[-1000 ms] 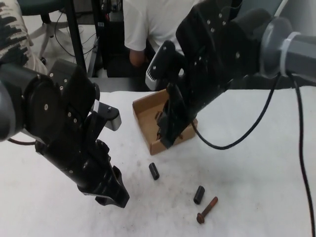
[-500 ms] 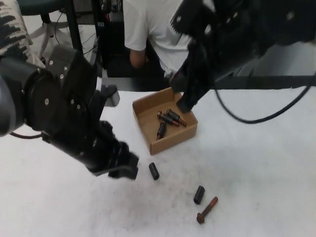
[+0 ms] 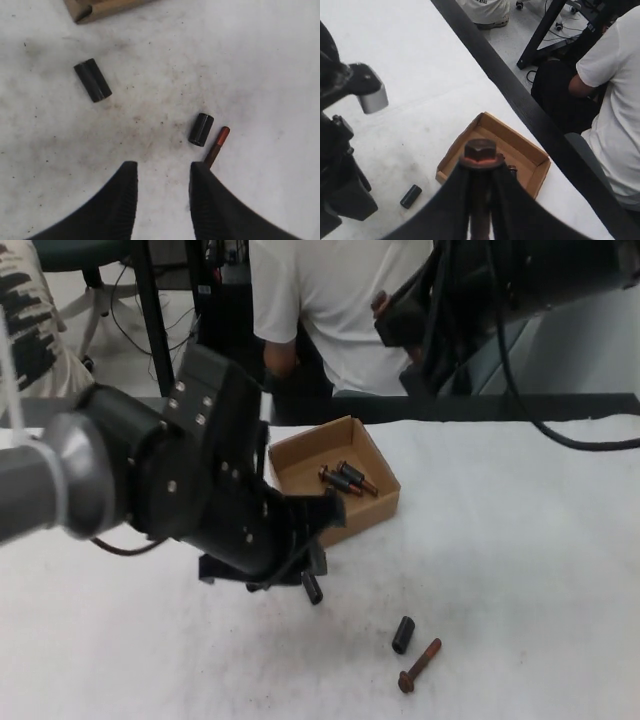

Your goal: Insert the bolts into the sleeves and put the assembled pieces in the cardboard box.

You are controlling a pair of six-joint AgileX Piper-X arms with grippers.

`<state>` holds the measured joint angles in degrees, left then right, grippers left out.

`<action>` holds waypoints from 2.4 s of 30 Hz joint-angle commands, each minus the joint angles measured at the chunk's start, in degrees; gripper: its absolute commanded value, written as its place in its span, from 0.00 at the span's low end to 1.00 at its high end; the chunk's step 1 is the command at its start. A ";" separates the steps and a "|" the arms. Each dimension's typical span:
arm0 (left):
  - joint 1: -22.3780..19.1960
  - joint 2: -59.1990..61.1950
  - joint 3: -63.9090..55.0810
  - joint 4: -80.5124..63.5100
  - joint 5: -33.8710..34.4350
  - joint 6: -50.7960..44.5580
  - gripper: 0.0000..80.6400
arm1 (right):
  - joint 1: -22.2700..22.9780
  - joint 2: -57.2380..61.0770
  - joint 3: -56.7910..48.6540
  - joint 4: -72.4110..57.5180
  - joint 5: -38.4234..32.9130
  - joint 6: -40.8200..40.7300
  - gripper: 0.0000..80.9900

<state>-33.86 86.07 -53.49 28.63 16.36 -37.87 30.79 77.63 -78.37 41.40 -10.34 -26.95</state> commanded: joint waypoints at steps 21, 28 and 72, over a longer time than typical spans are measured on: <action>-0.43 16.01 -17.56 12.26 -13.32 -3.23 0.40 | -0.06 -3.72 -0.25 0.35 -0.82 0.39 0.01; -0.43 20.24 -23.15 21.16 -12.56 -0.68 0.35 | -0.06 -3.72 -0.25 0.35 -0.82 0.39 0.01; -2.21 23.21 -22.34 17.69 -11.61 -12.23 0.36 | -0.06 -4.25 -0.25 0.35 -0.71 -0.07 0.01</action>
<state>-36.18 109.46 -75.78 46.62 5.65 -50.10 30.79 74.66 -78.37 42.01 -10.45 -26.95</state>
